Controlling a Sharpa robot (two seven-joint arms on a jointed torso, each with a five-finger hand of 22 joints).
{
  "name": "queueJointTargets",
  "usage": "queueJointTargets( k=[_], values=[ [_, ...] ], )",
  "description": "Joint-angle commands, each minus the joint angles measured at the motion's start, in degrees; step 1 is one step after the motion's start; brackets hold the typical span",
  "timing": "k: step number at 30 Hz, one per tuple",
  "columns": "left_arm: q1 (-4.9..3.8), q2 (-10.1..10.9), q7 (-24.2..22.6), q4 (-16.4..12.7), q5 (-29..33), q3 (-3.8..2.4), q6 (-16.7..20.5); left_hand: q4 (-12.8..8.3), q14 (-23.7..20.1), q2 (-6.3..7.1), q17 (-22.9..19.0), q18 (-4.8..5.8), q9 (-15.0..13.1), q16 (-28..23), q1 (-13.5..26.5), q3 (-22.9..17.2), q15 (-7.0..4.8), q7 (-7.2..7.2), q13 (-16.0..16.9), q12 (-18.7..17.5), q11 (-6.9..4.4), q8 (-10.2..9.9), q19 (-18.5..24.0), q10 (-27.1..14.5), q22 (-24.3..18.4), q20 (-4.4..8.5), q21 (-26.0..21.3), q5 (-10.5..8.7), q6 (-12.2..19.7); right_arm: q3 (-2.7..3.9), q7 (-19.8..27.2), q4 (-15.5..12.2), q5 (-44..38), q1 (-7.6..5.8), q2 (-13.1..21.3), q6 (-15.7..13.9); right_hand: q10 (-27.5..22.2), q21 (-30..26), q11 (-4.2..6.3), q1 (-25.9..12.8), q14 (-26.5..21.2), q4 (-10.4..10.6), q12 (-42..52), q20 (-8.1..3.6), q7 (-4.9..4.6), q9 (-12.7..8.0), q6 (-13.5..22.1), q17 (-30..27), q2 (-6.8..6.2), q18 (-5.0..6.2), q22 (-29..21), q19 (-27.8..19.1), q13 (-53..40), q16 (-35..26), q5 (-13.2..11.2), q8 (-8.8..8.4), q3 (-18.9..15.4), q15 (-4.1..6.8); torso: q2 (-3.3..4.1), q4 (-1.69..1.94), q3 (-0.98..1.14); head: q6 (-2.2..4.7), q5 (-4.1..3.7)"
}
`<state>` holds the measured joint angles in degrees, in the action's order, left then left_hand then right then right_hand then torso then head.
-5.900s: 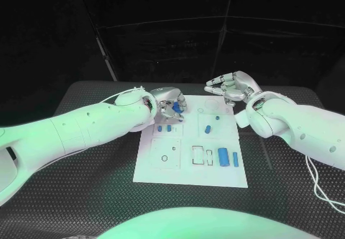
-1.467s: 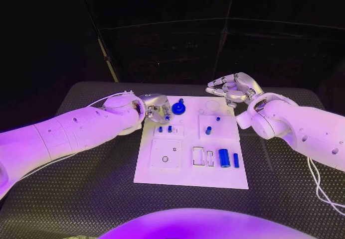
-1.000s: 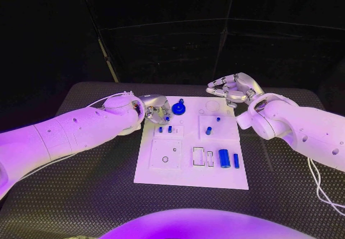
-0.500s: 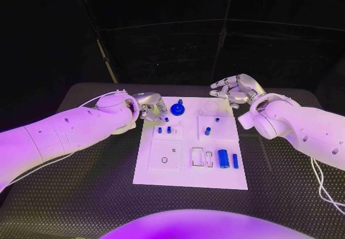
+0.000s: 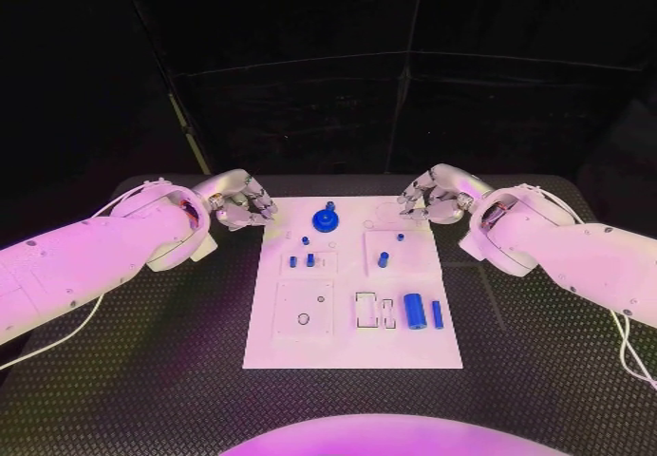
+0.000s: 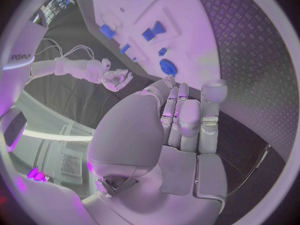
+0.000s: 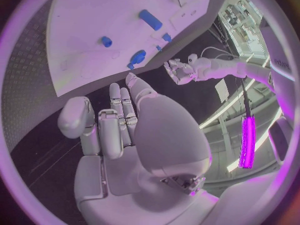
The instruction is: Assemble the parts on the task board
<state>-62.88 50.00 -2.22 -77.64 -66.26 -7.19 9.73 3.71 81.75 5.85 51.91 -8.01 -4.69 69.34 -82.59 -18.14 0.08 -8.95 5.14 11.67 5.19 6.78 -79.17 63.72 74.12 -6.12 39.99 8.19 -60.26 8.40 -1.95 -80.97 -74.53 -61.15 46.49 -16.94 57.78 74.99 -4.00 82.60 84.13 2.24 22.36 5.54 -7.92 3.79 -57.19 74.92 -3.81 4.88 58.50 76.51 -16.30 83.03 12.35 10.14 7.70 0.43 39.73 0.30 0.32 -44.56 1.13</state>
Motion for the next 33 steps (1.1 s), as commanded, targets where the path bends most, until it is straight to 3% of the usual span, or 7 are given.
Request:
queueJointTargets(
  k=[1,4,11,14,20,33],
  values=[
    [0.03,1.2,-13.0,-1.5,27.1,-0.09,9.0,0.1,-3.0,-0.04,-6.2,-0.79,0.1,-4.4,0.3,-0.6,0.14,-0.10,-0.1,0.1,-0.04,0.1,2.4,0.2,-2.2,0.16,-6.8,0.13,-0.2,0.02,-6.5,-1.6,-18.2,0.36,0.4,3.0,0.5,-0.1,0.02,0.0,3.0,0.0,-0.7,0.02,0.28,-0.1,-0.2,0.8,-0.94,0.97,0.1,0.4,0.8,-0.2,-0.4,-0.57,0.4,0.12,-0.05,-0.08,0.09,0.66,-0.82],
    [0.90,2.4,-17.9,-3.3,37.6,-0.07,9.7,0.2,-6.5,0.26,-13.4,-1.97,0.3,-9.8,0.8,-0.9,0.38,-0.26,-0.4,0.0,0.18,0.1,6.1,-0.2,-5.4,-0.03,-16.0,0.08,-0.2,0.00,-8.1,-2.5,-22.2,0.75,0.5,3.4,0.6,-0.1,-0.01,-0.1,3.0,0.1,-1.3,-0.01,0.30,-0.1,-0.1,0.8,-1.46,0.95,0.1,0.6,1.6,-0.2,-0.5,-1.05,0.7,0.13,-0.10,-0.07,0.08,0.81,-1.25],
    [3.65,3.4,-24.4,-6.6,45.1,-0.07,11.1,0.2,-7.4,0.08,-15.5,-2.34,0.3,-11.5,0.8,-1.3,0.35,-0.20,-0.3,0.4,0.08,0.3,7.2,0.3,-6.5,-0.07,-18.7,0.08,-0.5,-0.22,-9.6,-3.2,-26.0,1.29,-0.2,3.9,-1.3,-0.4,-0.64,-0.6,2.9,0.2,-3.7,0.33,0.04,-0.2,2.2,0.2,-2.85,0.99,-0.4,0.7,4.3,-0.6,-0.9,-3.49,1.3,-0.31,0.07,0.07,0.02,0.99,-1.67],
    [4.32,3.5,-25.4,-7.5,46.0,-0.07,10.9,0.2,-7.7,0.07,-16.1,-2.39,0.3,-12.0,0.8,-1.3,0.35,-0.19,-0.3,0.5,0.08,0.3,7.5,0.3,-6.7,-0.07,-19.2,0.08,-0.6,-0.30,-9.7,-3.3,-26.5,1.42,-0.6,5.1,-1.4,-0.4,-0.77,-0.6,2.9,0.2,-3.9,0.39,-0.31,-0.1,2.2,0.2,-2.91,0.99,-0.4,0.8,4.7,-0.6,-0.9,-3.64,1.4,-0.39,0.09,0.10,0.02,1.01,-1.44],
    [4.81,3.6,-26.7,-8.3,46.8,-0.08,11.6,0.1,-8.2,-0.08,-17.1,-2.40,0.3,-12.8,0.8,-1.5,0.35,-0.18,-0.3,0.6,0.05,0.4,7.8,0.4,-6.9,-0.09,-19.5,0.10,-0.6,-0.41,-9.7,-2.9,-26.8,1.65,-1.6,7.2,-0.2,-0.1,-0.93,-0.5,2.9,0.4,-3.9,0.57,-0.54,0.1,0.7,0.0,-2.43,0.89,0.2,1.2,5.7,-0.6,-1.0,-3.47,2.4,-0.54,0.17,-0.02,0.02,0.83,-1.36],
    [4.94,3.5,-26.8,-8.6,47.3,-0.08,11.5,0.0,-8.9,-0.08,-18.6,-2.42,0.3,-14.0,0.6,-1.6,0.32,-0.19,-0.3,0.8,0.03,0.5,8.0,0.5,-7.1,-0.08,-19.7,0.08,-0.8,-0.71,-10.0,-1.6,-26.9,1.87,-2.7,9.6,3.3,0.3,-0.78,0.0,2.9,0.4,-5.5,0.47,-0.75,0.1,-2.5,-0.1,-2.29,0.75,0.9,1.9,8.5,-0.6,-1.7,-3.66,6.4,-0.40,0.08,-0.03,0.07,0.30,-1.44]
  ],
)
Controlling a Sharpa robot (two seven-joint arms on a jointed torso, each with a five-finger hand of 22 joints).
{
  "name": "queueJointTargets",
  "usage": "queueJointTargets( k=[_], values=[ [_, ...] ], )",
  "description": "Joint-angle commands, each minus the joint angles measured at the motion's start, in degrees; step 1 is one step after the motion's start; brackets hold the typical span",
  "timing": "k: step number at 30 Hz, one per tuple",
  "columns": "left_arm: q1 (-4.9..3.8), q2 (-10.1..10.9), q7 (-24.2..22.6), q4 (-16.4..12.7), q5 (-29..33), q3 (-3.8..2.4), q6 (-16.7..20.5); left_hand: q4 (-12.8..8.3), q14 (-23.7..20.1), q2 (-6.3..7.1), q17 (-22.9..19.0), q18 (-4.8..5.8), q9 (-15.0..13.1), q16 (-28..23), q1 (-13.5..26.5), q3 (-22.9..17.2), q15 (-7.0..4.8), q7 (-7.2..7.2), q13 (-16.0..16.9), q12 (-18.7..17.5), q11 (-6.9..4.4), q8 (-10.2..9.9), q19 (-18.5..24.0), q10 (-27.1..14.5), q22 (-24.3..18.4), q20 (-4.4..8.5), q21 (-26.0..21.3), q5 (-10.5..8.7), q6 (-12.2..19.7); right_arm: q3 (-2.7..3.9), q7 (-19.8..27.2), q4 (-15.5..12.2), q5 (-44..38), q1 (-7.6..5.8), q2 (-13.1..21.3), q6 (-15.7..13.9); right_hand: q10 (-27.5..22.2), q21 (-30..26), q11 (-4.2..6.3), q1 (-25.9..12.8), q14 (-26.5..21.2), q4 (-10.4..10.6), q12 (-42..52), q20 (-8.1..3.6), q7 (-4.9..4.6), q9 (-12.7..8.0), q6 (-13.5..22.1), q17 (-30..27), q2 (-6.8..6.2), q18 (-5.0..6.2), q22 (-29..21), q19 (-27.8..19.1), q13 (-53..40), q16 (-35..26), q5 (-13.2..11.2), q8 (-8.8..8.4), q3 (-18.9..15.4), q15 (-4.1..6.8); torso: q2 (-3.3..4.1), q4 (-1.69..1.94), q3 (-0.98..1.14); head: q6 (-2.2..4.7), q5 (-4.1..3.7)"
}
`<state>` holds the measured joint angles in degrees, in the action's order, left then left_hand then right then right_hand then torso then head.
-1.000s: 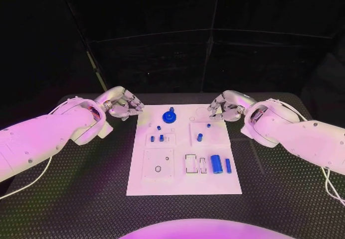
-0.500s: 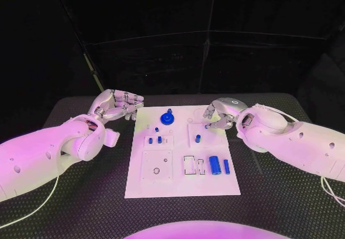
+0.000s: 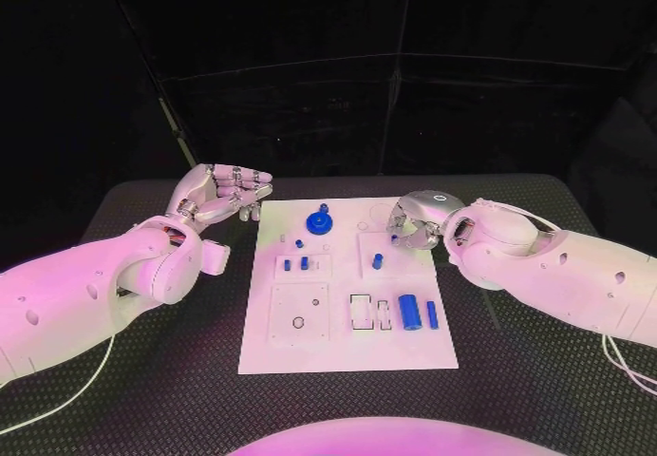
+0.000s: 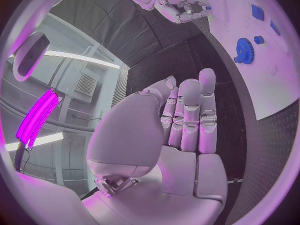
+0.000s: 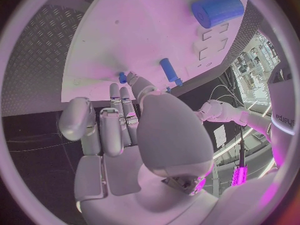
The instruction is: Assemble the parts on the task board
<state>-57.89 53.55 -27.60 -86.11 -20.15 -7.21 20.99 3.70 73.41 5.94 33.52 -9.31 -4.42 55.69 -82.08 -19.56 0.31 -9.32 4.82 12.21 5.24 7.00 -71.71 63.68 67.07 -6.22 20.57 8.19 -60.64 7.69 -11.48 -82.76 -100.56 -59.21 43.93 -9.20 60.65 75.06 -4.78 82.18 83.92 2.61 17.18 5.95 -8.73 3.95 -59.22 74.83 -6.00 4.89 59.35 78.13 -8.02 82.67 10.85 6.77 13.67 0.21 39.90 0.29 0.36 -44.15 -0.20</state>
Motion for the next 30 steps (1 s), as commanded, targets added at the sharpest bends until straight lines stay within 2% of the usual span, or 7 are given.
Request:
queueJointTargets(
  k=[1,16,19,24,28,30],
  values=[
    [-0.05,-0.1,-1.4,-0.1,1.2,-0.06,0.2,0.0,-0.6,-0.17,-0.3,-1.12,0.1,-0.4,0.1,-0.2,0.09,0.19,0.0,0.2,-0.02,0.3,0.5,0.5,-0.1,0.02,-0.3,0.08,-0.4,-0.02,-0.5,0.3,-0.9,-0.07,-0.2,2.0,0.6,0.3,0.01,0.5,3.1,0.0,-0.4,0.06,0.06,0.0,-0.7,0.0,-0.10,0.74,0.0,0.3,0.4,-0.3,-0.2,-0.32,0.7,-0.16,-0.10,-0.02,0.02,-0.13,-0.11],
    [-0.03,-0.3,-0.4,0.2,1.2,-0.07,-0.6,-0.1,-1.2,-0.22,-1.8,-1.11,0.1,-1.6,0.1,-0.4,0.13,0.10,-0.1,0.3,0.05,0.3,0.8,0.3,-0.3,0.00,-0.6,0.08,-0.3,-0.19,-0.5,1.4,-0.9,0.17,-1.4,4.3,4.5,0.6,0.63,0.4,3.2,-0.6,-2.5,-0.39,0.57,0.0,-3.9,0.3,0.54,0.62,0.6,0.7,2.8,0.0,-2.5,-0.60,7.8,0.35,-0.07,-0.04,0.03,-0.62,0.00],
    [-0.02,-0.3,-0.3,0.3,1.2,-0.07,-0.6,-0.2,-1.4,-0.23,-2.2,-1.11,0.1,-1.9,0.1,-0.4,0.14,0.08,-0.1,0.3,0.07,0.3,0.8,0.3,-0.4,0.00,-0.7,0.08,-0.2,-0.21,-0.9,1.5,-0.9,0.19,-1.5,4.4,5.8,1.0,0.91,0.9,3.3,-1.1,-2.6,-0.60,0.84,0.1,-4.9,0.5,1.41,0.49,1.5,1.0,2.9,0.1,-4.3,-0.42,9.9,0.64,-0.08,-0.04,0.01,-0.71,-0.05],
    [-0.02,-0.3,-0.1,0.4,1.2,-0.07,-0.8,-0.2,-1.6,-0.25,-2.5,-1.10,0.2,-2.2,0.1,-0.5,0.16,0.05,-0.1,0.3,0.10,0.3,0.9,0.2,-0.5,-0.01,-0.8,0.08,-0.2,-0.23,-1.5,1.4,-1.5,0.26,-1.5,3.7,7.7,1.8,1.44,1.2,3.4,-2.1,-2.7,-0.99,1.26,0.3,-6.6,1.0,2.20,0.24,2.9,1.6,2.9,0.4,-5.1,-0.01,12.5,1.01,-0.14,0.02,0.03,-0.86,-0.09],
    [-0.02,-0.3,0.1,0.5,1.2,-0.07,-0.9,-0.2,-1.6,-0.24,-2.5,-1.10,0.2,-2.2,0.1,-0.5,0.16,0.05,-0.1,0.3,0.10,0.3,0.9,0.2,-0.5,-0.01,-0.8,0.08,-0.2,-0.23,-1.9,0.9,-1.8,0.31,-1.3,2.4,8.3,2.0,1.52,0.9,3.4,-2.9,-3.2,-1.15,1.27,0.2,-6.9,1.1,1.98,0.20,3.1,1.6,3.0,0.5,-5.2,-0.16,14.1,1.07,-0.17,0.00,0.06,-0.89,-0.03],
    [0.00,-0.3,0.2,0.6,1.2,-0.07,-1.0,-0.3,-1.6,-0.23,-2.7,-1.10,0.2,-2.4,0.1,-0.5,0.17,0.03,-0.1,0.3,0.11,0.2,1.0,0.2,-0.5,-0.02,-0.8,0.09,-0.1,-0.23,-1.8,0.4,-2.1,0.34,-1.0,0.7,8.5,2.0,1.48,0.6,3.4,-3.5,-3.5,-1.18,1.21,0.2,-7.0,1.1,1.69,0.19,3.1,1.6,3.0,0.5,-5.1,-0.37,15.2,1.06,-0.17,-0.03,0.08,-0.93,0.02]
  ],
)
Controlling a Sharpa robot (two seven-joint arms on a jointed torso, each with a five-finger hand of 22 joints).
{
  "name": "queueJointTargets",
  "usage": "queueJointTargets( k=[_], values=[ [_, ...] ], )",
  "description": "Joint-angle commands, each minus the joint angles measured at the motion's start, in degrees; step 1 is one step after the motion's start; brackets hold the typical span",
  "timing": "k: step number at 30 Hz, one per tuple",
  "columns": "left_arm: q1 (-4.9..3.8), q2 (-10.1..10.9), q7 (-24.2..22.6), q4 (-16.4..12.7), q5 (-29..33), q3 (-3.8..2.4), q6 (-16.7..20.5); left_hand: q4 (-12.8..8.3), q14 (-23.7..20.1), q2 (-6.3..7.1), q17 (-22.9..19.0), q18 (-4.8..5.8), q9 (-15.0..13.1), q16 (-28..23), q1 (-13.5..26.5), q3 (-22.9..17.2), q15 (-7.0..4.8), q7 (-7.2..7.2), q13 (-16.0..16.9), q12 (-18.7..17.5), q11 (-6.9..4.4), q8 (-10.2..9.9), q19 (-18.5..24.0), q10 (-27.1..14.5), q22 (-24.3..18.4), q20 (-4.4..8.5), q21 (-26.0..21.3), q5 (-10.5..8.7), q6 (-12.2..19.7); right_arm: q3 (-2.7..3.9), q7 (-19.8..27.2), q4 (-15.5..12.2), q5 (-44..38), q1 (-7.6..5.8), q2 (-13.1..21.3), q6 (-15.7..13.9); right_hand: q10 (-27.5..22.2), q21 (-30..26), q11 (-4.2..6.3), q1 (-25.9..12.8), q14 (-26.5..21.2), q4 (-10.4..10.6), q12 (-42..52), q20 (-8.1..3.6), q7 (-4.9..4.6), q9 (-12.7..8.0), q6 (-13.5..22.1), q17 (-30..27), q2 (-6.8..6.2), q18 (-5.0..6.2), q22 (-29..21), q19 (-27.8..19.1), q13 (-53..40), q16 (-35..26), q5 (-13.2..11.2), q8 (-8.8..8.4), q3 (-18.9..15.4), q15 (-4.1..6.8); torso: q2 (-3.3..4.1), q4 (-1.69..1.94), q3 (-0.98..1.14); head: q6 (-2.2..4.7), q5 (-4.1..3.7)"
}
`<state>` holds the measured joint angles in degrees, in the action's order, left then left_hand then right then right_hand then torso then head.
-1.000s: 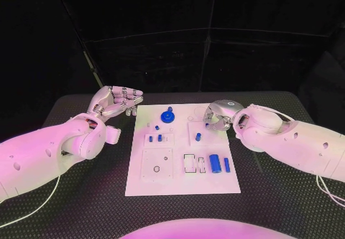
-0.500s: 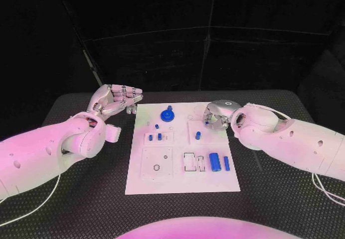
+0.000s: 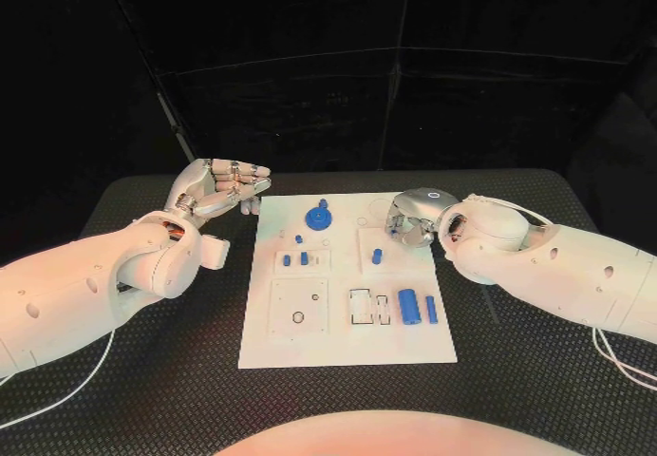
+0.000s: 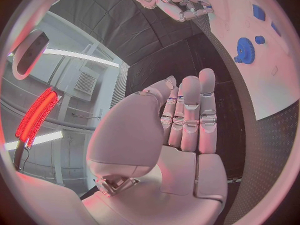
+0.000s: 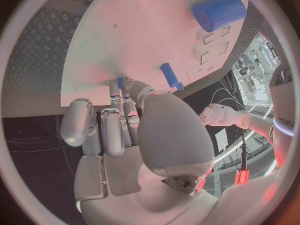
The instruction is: Assemble the parts on the task board
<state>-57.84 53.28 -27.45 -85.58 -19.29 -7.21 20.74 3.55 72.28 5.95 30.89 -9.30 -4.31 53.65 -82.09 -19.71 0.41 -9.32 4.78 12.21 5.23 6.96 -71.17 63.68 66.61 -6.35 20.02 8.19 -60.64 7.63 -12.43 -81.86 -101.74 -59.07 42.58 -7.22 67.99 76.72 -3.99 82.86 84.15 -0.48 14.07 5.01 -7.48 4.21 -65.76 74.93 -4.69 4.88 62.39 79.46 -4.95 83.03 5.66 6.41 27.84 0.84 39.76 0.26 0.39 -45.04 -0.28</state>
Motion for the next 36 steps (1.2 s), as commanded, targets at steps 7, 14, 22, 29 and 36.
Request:
queueJointTargets(
  k=[7,14,22,29,36],
  values=[
    [0.02,0.1,0.6,0.3,0.3,-0.06,-0.8,-0.2,-0.7,-0.08,-0.5,-1.07,0.2,-0.9,0.2,-0.5,0.27,-0.43,-0.2,0.2,0.46,0.0,0.6,-0.5,-0.4,0.02,-0.6,0.06,0.6,-0.14,-0.9,-3.3,-1.7,0.19,2.3,-4.8,1.4,0.4,0.63,-0.9,3.1,-0.9,-0.9,-0.20,-0.10,-0.1,-0.5,0.6,-0.20,0.19,0.1,0.3,0.0,0.0,0.0,-0.25,2.1,0.38,-0.37,-0.03,-0.12,0.16,0.04],
    [0.05,-0.1,0.7,0.7,0.3,-0.06,-0.9,-0.3,-0.8,-0.07,-0.6,-1.05,0.3,-1.1,0.2,-0.5,0.34,-0.54,-0.2,0.2,0.54,-0.1,0.7,-0.6,-0.5,-0.03,-0.7,0.06,0.8,-0.04,0.0,-8.0,-0.2,0.14,4.2,-8.0,1.4,0.5,0.60,-1.2,3.1,-1.4,-1.2,-0.21,-0.13,-0.2,-0.5,0.6,-0.62,0.19,0.2,0.3,0.0,0.0,0.0,-0.47,2.8,0.37,-0.55,-0.06,-0.04,0.14,0.15],
    [0.08,-0.3,0.9,0.7,0.3,-0.06,-1.0,-0.3,-0.9,-0.05,-0.6,-1.04,0.3,-1.2,0.2,-0.5,0.40,-0.65,-0.3,0.2,0.63,-0.1,0.8,-0.8,-0.5,-0.07,-0.8,0.06,0.9,0.09,1.3,-13.5,2.5,0.12,4.7,-10.1,1.4,0.5,0.52,-1.3,3.1,-1.7,-1.5,-0.21,-0.22,-0.2,-0.4,0.6,-0.88,0.19,0.3,0.3,0.0,0.0,0.2,-0.65,3.4,0.33,-0.39,0.01,-0.12,0.31,0.55],
    [0.08,-0.5,1.0,0.3,0.3,-0.06,-1.2,-0.4,-0.9,-0.03,-0.7,-1.04,0.3,-1.2,0.2,-0.6,0.44,-0.69,-0.3,0.2,0.68,-0.2,0.8,-0.9,-0.6,-0.10,-0.8,0.05,1.0,0.06,3.7,-15.5,5.2,0.16,1.9,-9.9,1.4,0.6,0.45,-1.4,3.1,-2.0,-1.7,-0.20,-0.31,-0.2,-0.4,0.6,-1.04,0.18,0.3,0.3,0.0,0.0,0.5,-0.81,3.8,0.28,-0.32,0.15,-0.20,-0.06,2.09],
    [0.07,-1.0,1.2,0.1,0.3,-0.07,-1.4,-0.4,-0.9,-0.03,-0.7,-1.03,0.3,-1.3,0.2,-0.6,0.47,-0.74,-0.3,0.2,0.72,-0.2,0.8,-1.0,-0.6,-0.12,-0.8,0.05,1.1,-0.07,5.2,-14.4,5.8,1.10,-1.8,-8.4,1.3,0.6,0.37,-1.6,3.1,-2.2,-1.8,-0.19,-0.39,-0.3,-0.3,0.7,-1.12,0.17,0.4,0.3,0.1,0.0,0.7,-0.94,4.2,0.23,-0.35,0.09,-0.19,-1.01,4.60]
  ],
)
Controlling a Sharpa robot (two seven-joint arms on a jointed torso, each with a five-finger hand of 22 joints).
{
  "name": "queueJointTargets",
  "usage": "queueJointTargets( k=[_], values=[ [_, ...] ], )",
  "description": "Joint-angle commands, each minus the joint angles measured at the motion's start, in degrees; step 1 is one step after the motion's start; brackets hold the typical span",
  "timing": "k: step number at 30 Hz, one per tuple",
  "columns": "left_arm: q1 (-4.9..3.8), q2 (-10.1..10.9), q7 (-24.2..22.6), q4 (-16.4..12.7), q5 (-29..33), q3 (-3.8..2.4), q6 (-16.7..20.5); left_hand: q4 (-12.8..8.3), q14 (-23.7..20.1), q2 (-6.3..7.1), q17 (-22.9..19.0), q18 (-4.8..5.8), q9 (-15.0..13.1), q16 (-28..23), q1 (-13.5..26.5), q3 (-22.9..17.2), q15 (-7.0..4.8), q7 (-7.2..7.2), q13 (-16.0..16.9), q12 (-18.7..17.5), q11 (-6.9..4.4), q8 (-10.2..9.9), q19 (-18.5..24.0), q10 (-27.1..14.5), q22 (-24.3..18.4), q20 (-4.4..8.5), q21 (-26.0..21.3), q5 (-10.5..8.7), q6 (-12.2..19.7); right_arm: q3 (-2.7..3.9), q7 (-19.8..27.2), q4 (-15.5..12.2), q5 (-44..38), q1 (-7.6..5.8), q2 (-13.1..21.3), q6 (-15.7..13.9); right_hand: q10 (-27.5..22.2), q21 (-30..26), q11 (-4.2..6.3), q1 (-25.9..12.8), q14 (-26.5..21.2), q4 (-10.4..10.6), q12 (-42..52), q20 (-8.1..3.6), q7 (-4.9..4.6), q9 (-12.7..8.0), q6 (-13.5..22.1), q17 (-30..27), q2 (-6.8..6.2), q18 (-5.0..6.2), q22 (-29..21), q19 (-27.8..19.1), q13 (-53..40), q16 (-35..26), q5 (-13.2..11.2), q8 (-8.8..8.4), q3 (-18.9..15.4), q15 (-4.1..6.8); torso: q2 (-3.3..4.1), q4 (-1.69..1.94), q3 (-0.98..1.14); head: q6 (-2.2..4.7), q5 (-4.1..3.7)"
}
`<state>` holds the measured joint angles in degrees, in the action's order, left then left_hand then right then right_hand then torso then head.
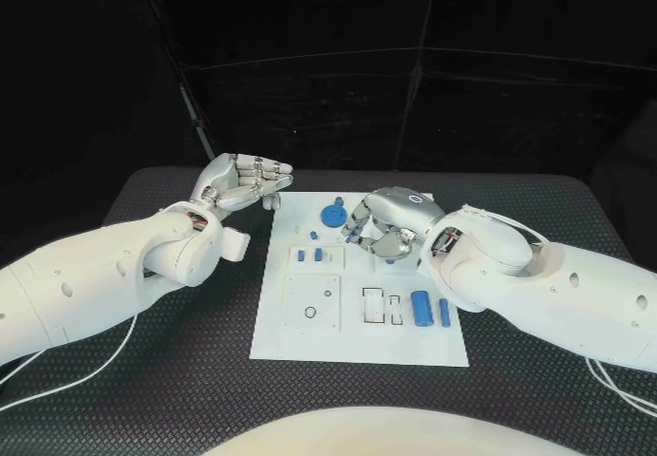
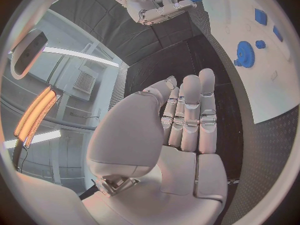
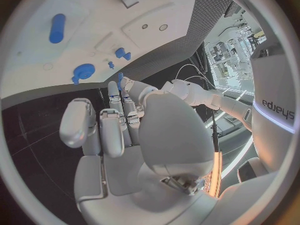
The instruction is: Assemble the parts on the task board
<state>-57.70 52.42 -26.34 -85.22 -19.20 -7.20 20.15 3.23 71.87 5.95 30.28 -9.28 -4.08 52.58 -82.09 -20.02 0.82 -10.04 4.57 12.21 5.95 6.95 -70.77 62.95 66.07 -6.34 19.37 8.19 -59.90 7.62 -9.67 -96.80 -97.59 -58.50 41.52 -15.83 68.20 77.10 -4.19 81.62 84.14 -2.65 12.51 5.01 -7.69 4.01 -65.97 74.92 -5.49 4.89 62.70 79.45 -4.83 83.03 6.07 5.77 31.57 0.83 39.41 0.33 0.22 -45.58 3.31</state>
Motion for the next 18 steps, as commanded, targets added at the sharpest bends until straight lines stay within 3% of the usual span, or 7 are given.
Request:
queueJointTargets(
  k=[1,4,7,12,18],
  values=[
    [-0.08,-0.2,0.1,-0.3,0.2,-0.07,-0.8,-0.1,-0.5,-0.03,-0.1,-1.05,0.1,-0.2,0.2,-0.3,0.05,-0.01,-0.1,0.2,-0.01,-0.2,0.4,-0.2,-0.1,-0.13,-0.2,0.05,0.3,-0.08,2.6,0.7,1.6,0.85,-1.1,0.4,1.1,0.3,0.57,-0.3,3.1,-0.1,-0.3,-0.19,-0.18,-0.1,-0.1,0.7,-0.32,0.16,0.1,0.3,-0.1,0.0,0.3,-0.30,0.4,0.24,0.00,0.02,-0.06,-0.64,1.36],
    [-0.08,-0.7,0.3,-0.4,0.2,-0.08,-0.9,-0.1,-0.5,-0.03,-0.1,-1.05,0.1,-0.2,0.2,-0.3,0.05,-0.01,-0.1,0.2,-0.01,-0.2,0.4,-0.2,-0.1,-0.13,-0.2,0.05,0.3,-0.24,3.0,1.6,1.1,2.08,-2.4,1.1,1.1,0.3,0.55,-0.4,3.1,-0.1,-0.3,-0.19,-0.20,-0.1,-0.1,0.7,-0.34,0.16,0.1,0.3,-0.1,0.0,0.3,-0.31,0.5,0.22,0.05,-0.02,-0.05,-0.98,2.70],
    [-0.09,-1.3,0.4,-0.2,0.2,-0.08,-0.9,0.0,-0.6,-0.03,-0.1,-1.04,0.1,-0.3,0.3,-0.3,0.09,-0.07,-0.1,0.2,0.04,-0.2,0.5,-0.3,-0.1,-0.16,-0.2,0.05,0.4,-1.63,3.4,2.3,0.6,2.77,-3.4,1.7,1.1,0.3,0.54,-0.4,3.1,-0.1,-0.3,-0.19,-0.22,-0.1,-0.1,0.8,-0.37,0.16,0.2,0.3,-0.1,0.0,0.3,-0.33,0.5,0.21,-0.02,-0.07,0.10,-1.61,3.96],
    [-0.10,-2.0,0.5,-0.1,0.3,-0.08,-1.1,0.0,-0.6,-0.03,-0.1,-1.04,0.1,-0.3,0.3,-0.3,0.12,-0.11,-0.1,0.2,0.07,-0.2,0.5,-0.4,-0.2,-0.17,-0.3,0.04,0.4,-3.69,3.6,3.4,-0.5,3.29,-5.0,2.9,1.1,0.3,0.53,-0.4,3.1,-0.1,-0.3,-0.19,-0.22,-0.1,0.0,0.8,-0.39,0.15,0.2,0.3,-0.1,0.0,0.4,-0.35,0.5,0.20,-0.02,-0.08,0.00,-2.10,5.00],
    [-0.10,-2.5,0.6,0.0,0.3,-0.08,-1.3,0.0,-0.6,-0.03,-0.1,-1.04,0.1,-0.3,0.3,-0.3,0.12,-0.11,-0.1,0.2,0.07,-0.2,0.5,-0.4,-0.2,-0.17,-0.3,0.04,0.4,-4.56,3.1,4.5,-2.1,3.71,-6.2,3.9,1.1,0.3,0.50,-0.6,3.2,-0.1,-0.4,-0.19,-0.26,-0.1,0.0,0.8,-0.45,0.14,0.2,0.3,-0.1,0.1,0.4,-0.37,0.5,0.18,-0.12,-0.23,0.08,-2.53,5.45]
  ],
)
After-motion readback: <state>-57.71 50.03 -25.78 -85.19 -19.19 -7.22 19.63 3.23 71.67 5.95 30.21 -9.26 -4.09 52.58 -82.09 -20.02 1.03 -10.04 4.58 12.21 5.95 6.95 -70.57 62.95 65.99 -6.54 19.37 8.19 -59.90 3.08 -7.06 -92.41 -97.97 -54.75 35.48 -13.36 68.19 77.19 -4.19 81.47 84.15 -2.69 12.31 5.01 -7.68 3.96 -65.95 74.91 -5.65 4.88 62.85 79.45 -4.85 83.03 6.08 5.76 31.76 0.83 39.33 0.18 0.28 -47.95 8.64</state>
